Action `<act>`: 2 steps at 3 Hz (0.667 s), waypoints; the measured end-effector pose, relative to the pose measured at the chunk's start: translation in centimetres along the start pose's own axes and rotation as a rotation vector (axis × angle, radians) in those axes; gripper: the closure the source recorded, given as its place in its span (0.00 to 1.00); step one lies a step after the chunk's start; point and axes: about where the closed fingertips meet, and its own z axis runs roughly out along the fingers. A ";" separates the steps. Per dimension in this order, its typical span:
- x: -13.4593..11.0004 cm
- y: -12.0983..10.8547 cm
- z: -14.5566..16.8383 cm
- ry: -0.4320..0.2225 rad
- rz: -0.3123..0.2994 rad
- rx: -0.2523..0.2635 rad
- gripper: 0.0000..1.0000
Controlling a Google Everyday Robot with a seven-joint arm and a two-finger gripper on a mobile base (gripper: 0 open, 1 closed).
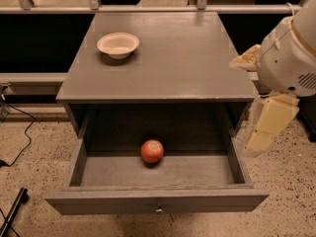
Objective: Pick apple from top drawer and place on counter
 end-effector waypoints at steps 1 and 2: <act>0.0 0.0 0.0 0.000 0.000 0.000 0.00; 0.0 -0.1 1.2 -0.044 -0.005 -0.044 0.00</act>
Offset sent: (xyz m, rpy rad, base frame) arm 0.0108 0.0062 -0.0320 0.1130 0.1059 0.0748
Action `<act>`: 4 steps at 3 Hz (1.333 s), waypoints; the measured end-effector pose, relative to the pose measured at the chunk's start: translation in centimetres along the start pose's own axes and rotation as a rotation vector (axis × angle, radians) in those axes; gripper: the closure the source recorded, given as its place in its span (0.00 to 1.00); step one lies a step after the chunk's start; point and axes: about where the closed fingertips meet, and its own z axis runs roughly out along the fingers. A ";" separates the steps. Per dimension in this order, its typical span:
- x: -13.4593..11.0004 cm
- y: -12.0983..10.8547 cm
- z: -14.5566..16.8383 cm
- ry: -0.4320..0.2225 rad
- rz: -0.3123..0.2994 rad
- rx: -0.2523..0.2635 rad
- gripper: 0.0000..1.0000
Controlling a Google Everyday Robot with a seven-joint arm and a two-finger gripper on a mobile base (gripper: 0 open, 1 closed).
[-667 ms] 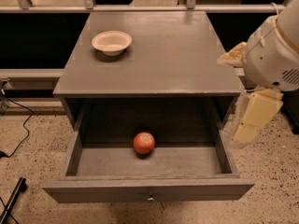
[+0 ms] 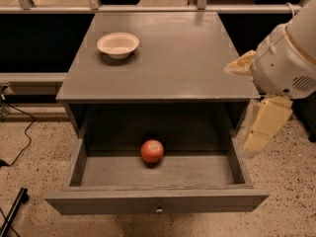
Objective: Pick apple from top drawer and place on counter
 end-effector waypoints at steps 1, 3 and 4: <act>-0.6 1.6 3.5 -0.112 0.031 -0.044 0.00; 0.0 4.2 11.6 -0.253 0.158 -0.046 0.00; 0.0 3.9 11.5 -0.253 0.161 -0.039 0.00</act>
Offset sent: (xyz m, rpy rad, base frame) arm 0.0142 0.0662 -0.1859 0.4917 0.0163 -0.1894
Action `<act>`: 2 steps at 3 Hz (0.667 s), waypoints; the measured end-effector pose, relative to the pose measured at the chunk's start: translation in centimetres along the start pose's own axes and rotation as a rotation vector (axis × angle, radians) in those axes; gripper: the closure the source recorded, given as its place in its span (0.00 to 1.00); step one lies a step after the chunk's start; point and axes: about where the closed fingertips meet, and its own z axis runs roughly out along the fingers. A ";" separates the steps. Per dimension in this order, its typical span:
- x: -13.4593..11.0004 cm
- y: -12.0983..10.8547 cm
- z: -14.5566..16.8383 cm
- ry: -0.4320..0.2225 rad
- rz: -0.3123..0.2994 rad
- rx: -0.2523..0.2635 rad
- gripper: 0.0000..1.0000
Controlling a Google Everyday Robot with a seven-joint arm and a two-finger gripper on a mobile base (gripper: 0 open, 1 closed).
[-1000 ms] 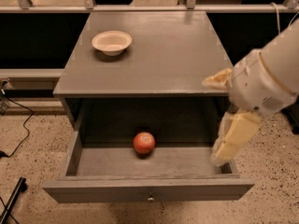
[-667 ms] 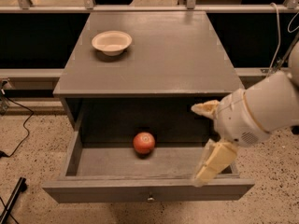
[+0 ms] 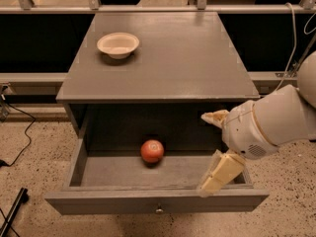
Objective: Pick apple from top drawer and place on counter
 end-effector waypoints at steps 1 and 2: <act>2.2 -2.3 1.8 -0.014 0.124 0.070 0.00; 5.0 -4.6 5.1 -0.055 0.237 0.142 0.00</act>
Offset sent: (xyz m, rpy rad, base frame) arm 0.1036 -0.0400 -0.1164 0.1638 -0.0631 -0.4815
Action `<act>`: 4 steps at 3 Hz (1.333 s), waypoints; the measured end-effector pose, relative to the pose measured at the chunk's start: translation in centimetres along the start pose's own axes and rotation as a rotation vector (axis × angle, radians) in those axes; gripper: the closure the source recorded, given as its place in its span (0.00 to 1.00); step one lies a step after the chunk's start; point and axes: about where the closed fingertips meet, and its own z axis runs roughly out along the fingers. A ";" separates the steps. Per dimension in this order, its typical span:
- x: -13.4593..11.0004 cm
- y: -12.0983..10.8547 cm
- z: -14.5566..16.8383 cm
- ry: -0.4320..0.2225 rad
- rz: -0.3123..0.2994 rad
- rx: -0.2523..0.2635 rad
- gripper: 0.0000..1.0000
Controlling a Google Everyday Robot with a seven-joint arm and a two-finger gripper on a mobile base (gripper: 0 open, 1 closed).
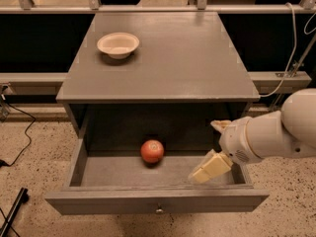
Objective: Pick apple from top drawer and place on counter
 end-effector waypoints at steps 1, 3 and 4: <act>1.3 -1.6 2.7 -0.063 0.030 0.076 0.00; 0.4 -2.6 3.3 -0.097 -0.001 0.102 0.00; -2.0 -2.8 5.5 -0.208 -0.077 0.089 0.00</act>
Offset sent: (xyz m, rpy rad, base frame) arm 0.0182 -0.0010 -0.0269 0.0395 -0.0592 -0.0668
